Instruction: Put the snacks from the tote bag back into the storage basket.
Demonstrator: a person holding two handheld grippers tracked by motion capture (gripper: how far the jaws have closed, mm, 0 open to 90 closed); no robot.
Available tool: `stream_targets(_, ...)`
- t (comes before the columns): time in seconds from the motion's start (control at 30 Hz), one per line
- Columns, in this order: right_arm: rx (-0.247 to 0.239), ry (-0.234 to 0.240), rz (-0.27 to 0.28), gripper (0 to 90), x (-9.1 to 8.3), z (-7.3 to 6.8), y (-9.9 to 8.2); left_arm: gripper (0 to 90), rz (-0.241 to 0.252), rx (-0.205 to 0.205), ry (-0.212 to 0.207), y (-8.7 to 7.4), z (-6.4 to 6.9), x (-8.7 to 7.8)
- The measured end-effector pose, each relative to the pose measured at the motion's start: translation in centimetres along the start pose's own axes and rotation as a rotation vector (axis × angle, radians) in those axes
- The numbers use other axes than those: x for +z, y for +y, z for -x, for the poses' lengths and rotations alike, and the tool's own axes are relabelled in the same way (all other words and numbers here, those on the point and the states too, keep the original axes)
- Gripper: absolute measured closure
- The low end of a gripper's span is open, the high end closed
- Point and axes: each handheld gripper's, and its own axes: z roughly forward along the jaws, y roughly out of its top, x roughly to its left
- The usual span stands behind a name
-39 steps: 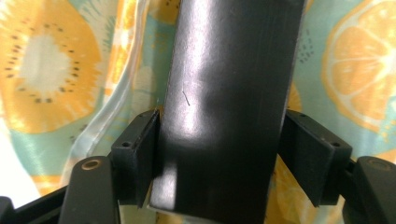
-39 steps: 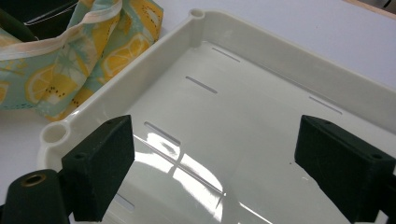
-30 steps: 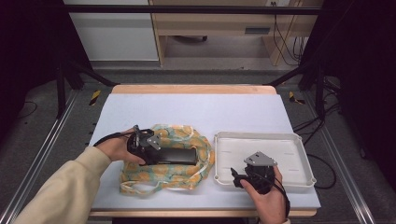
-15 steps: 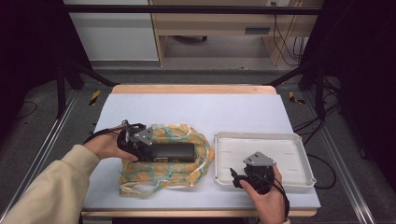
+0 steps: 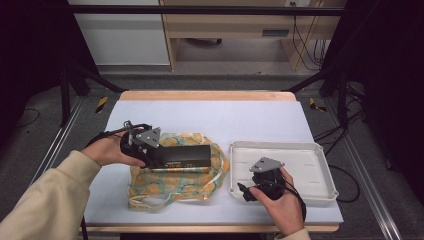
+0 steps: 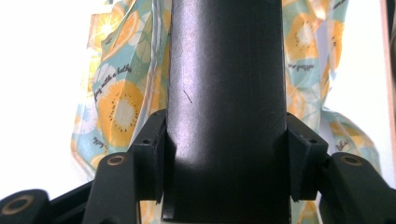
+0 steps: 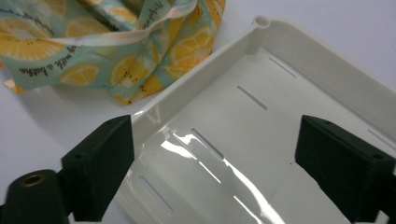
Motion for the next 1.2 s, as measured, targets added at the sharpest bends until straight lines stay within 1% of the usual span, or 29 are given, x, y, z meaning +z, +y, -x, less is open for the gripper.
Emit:
stream_targets(0.03,0.004,0.012,-0.002,15.2,0.1,0.2,0.4,42.7,-0.003,-0.006,-0.002,0.1,0.0,0.0)
stream_targets(0.13,0.004,0.053,-0.016,15.3,0.2,0.7,1.2,42.8,-0.012,-0.020,0.003,0.2,-0.2,-0.2)
stream_targets(0.23,-0.020,0.125,-0.049,14.3,0.5,0.9,2.0,42.8,0.006,-0.038,0.001,0.2,-0.2,-0.6)
stream_targets(0.27,-0.037,0.162,-0.063,14.0,0.7,0.9,2.3,42.8,0.010,-0.038,0.000,0.2,-0.2,-0.8)
stream_targets(0.3,-0.055,0.181,-0.074,14.0,0.8,0.9,2.7,42.8,0.014,-0.039,-0.002,0.2,-0.1,-0.8)
stream_targets(0.33,-0.069,0.187,-0.075,14.2,0.9,1.0,2.9,42.8,0.013,-0.036,-0.004,0.1,-0.1,-0.9)
stream_targets(0.37,-0.092,0.188,-0.075,14.3,0.9,1.2,3.3,42.8,0.013,-0.040,-0.003,0.1,-0.1,-1.0)
stream_targets(0.43,-0.132,0.196,-0.088,14.2,0.9,1.6,4.1,42.8,0.010,-0.038,-0.001,0.1,0.0,-1.0)
stream_targets(0.5,-0.148,0.200,-0.092,13.9,0.7,1.9,4.9,42.8,0.002,-0.036,0.003,0.2,0.0,-1.1)
stream_targets(0.57,-0.171,0.215,-0.093,14.0,0.4,2.2,5.8,42.9,-0.001,-0.041,0.006,0.3,0.0,-1.1)
stream_targets(0.6,-0.194,0.220,-0.104,14.0,0.3,2.4,6.4,42.8,0.000,-0.042,0.007,0.4,0.0,-1.1)
stream_targets(0.67,-0.222,0.234,-0.109,13.9,0.3,2.7,7.2,42.8,0.000,-0.041,0.008,0.6,0.0,-1.1)
stream_targets(0.73,-0.227,0.247,-0.122,12.9,0.3,3.0,7.9,42.8,0.001,-0.038,0.007,0.8,0.1,-1.1)
stream_targets(0.83,-0.253,0.267,-0.132,11.9,0.4,3.2,9.1,42.8,-0.004,-0.030,0.006,1.1,0.2,-0.9)
stream_targets(0.9,-0.260,0.279,-0.145,10.5,0.5,3.1,9.6,42.8,-0.010,-0.022,0.002,1.4,0.3,-0.6)
stream_targets(0.93,-0.273,0.294,-0.153,8.9,0.6,3.0,9.8,42.8,-0.011,-0.021,0.003,1.5,0.3,-0.6)
stream_targets(1.0,-0.300,0.308,-0.162,9.7,0.6,2.8,10.1,42.8,-0.023,-0.014,0.005,1.7,0.5,-0.4)
stream_targets(1.03,-0.315,0.306,-0.158,10.4,0.6,2.6,10.3,42.9,-0.022,-0.014,0.005,1.8,0.5,-0.3)
stream_targets(1.07,-0.320,0.309,-0.160,10.0,0.6,2.5,10.4,42.9,-0.022,-0.013,0.004,1.9,0.6,-0.3)
stream_targets(1.13,-0.341,0.331,-0.160,10.2,0.6,2.3,10.6,42.9,-0.020,-0.006,0.000,2.2,0.8,-0.2)
stream_targets(1.17,-0.348,0.341,-0.164,10.3,0.7,2.1,10.7,42.9,-0.027,0.002,0.005,2.4,1.0,-0.2)
stream_targets(1.2,-0.357,0.341,-0.176,10.9,0.7,1.9,10.7,42.9,-0.025,-0.001,0.008,2.5,1.1,-0.1)
